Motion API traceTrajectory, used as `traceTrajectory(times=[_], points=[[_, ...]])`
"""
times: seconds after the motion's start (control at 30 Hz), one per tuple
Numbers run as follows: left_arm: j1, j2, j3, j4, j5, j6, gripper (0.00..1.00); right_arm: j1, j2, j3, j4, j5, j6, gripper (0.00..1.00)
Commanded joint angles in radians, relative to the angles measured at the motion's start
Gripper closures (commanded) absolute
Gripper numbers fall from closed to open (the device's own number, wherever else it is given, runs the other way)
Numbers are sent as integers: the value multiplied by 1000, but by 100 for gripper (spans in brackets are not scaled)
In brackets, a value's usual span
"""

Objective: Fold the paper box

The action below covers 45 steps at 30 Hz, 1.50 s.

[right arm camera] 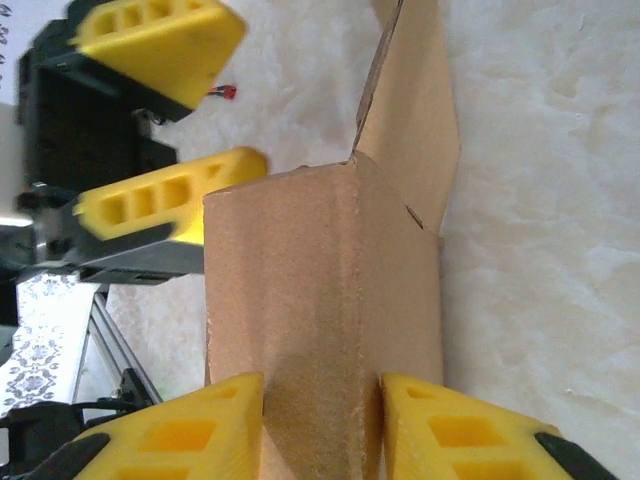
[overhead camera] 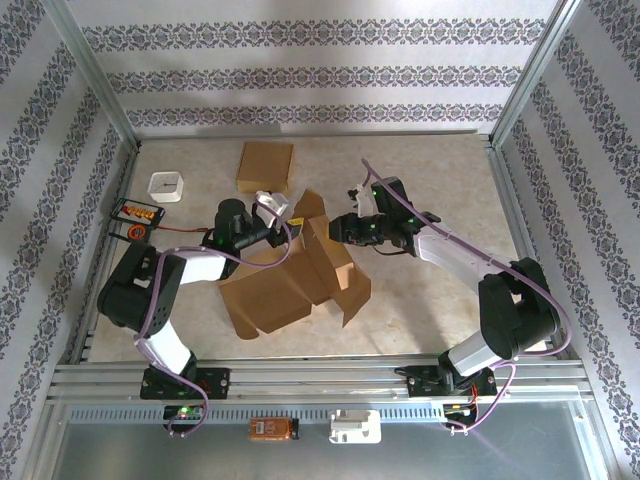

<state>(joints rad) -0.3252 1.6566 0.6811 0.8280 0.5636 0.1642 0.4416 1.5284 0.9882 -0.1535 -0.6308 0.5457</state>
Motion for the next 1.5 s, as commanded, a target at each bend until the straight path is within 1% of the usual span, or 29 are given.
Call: traceTrajectory(times=[0.0, 0.1, 0.17, 0.23, 0.3, 0.37, 0.43, 0.53, 0.63, 0.77, 0.9, 0.97, 1.1, 1.13, 1.23, 1.33, 1.4, 1.47], points=[[6, -119, 3, -94, -45, -77, 32, 8, -27, 13, -28, 41, -34, 66], [7, -191, 44, -302, -120, -62, 32, 8, -32, 28, -52, 48, -53, 66], [9, -215, 97, -454, -164, -28, 33, 9, -39, 43, -78, 60, -70, 67], [12, -214, 173, -618, -181, 35, 33, 12, -50, 69, -124, 90, -99, 67], [14, -198, 239, -729, -193, 77, 33, 17, -61, 92, -163, 114, -130, 67], [20, -173, 294, -787, -201, 95, 33, 19, -79, 103, -181, 134, -151, 67], [28, -148, 339, -812, -201, 79, 33, 19, -102, 108, -192, 159, -168, 68], [30, -126, 369, -803, -175, 45, 33, 19, -127, 116, -214, 201, -198, 68], [29, -106, 374, -773, -143, 9, 33, 24, -131, 122, -252, 255, -234, 69], [30, -91, 349, -731, -107, 2, 33, 58, -114, 130, -314, 352, -309, 68], [35, -60, 348, -725, -79, 44, 34, 60, -99, 110, -319, 367, -335, 66], [42, -32, 364, -722, -34, 71, 34, 59, -96, 103, -317, 372, -342, 66], [46, 52, 435, -749, 189, 161, 32, 52, -93, 98, -316, 360, -345, 65], [45, 76, 457, -741, 217, 161, 31, 53, -93, 95, -315, 359, -345, 65], [46, 152, 529, -737, 252, 203, 28, 50, -94, 96, -317, 355, -342, 65], [46, 239, 638, -817, 260, 248, 25, 48, -99, 96, -318, 349, -340, 65], [45, 292, 694, -855, 265, 260, 25, 49, -102, 95, -319, 349, -340, 65], [45, 333, 725, -857, 274, 254, 25, 45, -103, 95, -319, 349, -337, 65]])
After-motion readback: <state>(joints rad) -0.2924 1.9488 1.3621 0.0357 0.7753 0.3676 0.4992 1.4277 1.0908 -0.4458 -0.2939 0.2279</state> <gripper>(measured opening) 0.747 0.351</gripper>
